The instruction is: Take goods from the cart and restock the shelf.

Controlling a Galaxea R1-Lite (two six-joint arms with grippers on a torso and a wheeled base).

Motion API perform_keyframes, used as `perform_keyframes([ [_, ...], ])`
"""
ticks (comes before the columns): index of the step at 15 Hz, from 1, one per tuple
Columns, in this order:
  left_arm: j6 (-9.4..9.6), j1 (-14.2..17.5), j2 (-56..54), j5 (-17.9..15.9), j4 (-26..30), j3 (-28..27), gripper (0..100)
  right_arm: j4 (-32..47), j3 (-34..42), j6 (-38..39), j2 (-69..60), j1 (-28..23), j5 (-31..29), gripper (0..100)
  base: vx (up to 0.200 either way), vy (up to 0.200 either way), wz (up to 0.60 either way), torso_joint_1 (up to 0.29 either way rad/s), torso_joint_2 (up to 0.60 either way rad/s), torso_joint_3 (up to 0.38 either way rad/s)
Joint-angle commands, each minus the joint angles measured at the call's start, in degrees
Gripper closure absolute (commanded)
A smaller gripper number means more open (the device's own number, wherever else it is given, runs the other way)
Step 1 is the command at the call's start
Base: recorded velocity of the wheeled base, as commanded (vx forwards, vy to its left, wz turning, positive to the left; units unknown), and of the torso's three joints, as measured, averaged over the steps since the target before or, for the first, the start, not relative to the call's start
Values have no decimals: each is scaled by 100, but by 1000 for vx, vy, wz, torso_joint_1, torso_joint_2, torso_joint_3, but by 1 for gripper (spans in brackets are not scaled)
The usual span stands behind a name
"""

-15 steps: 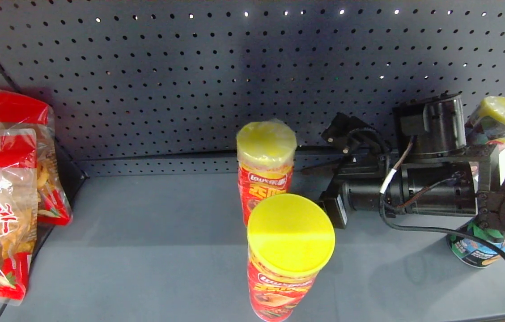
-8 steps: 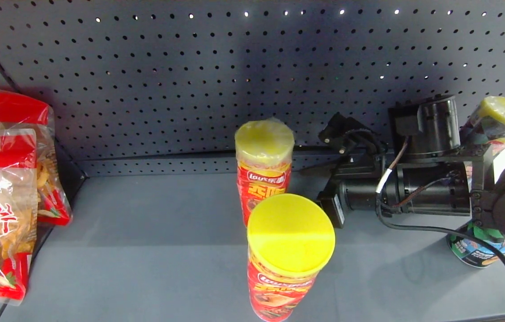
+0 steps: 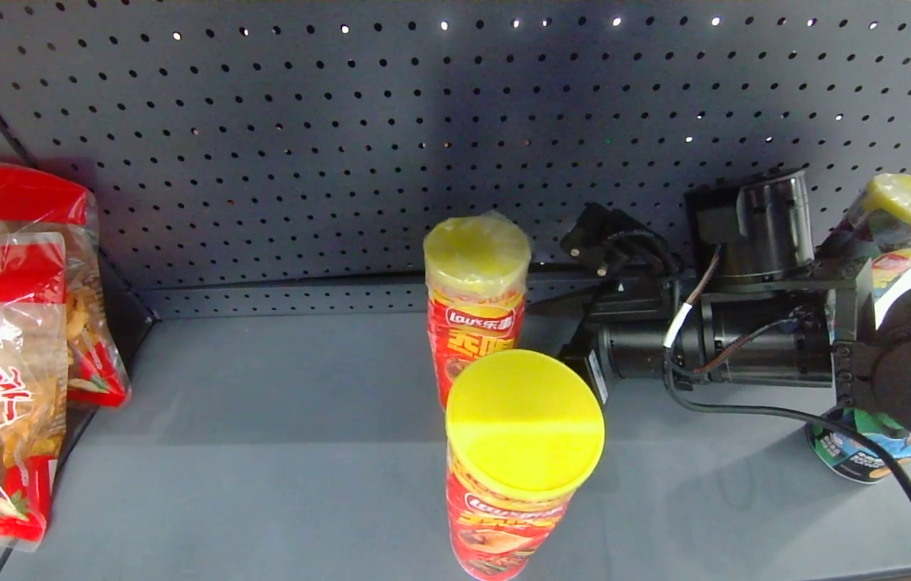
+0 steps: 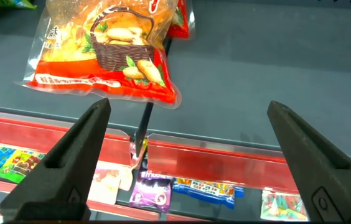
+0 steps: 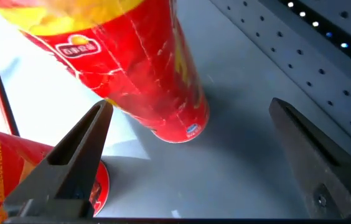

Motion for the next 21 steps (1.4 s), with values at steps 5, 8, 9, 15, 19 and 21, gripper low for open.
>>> perform_keyframes([
  [5,-4,4,9,1,-2,1,0,-2,289,-1,-296,20,8,0,0,0,0,0,0,0],
  [8,-4,4,9,1,-2,1,0,-2,650,-10,-657,55,8,0,0,0,0,0,0,0],
  [9,-4,4,9,1,-2,1,0,-2,676,-10,-718,55,17,0,0,0,0,0,0,0],
  [15,-4,4,9,1,-2,1,0,-2,1054,-37,-1034,134,79,0,0,0,0,0,0,0],
  [19,-4,4,9,1,-2,1,0,7,1643,-10,-1588,108,70,0,0,0,0,0,0,0],
  [21,-4,4,9,1,-2,9,0,16,1950,-1,-1905,37,70,0,0,0,0,0,0,0],
])
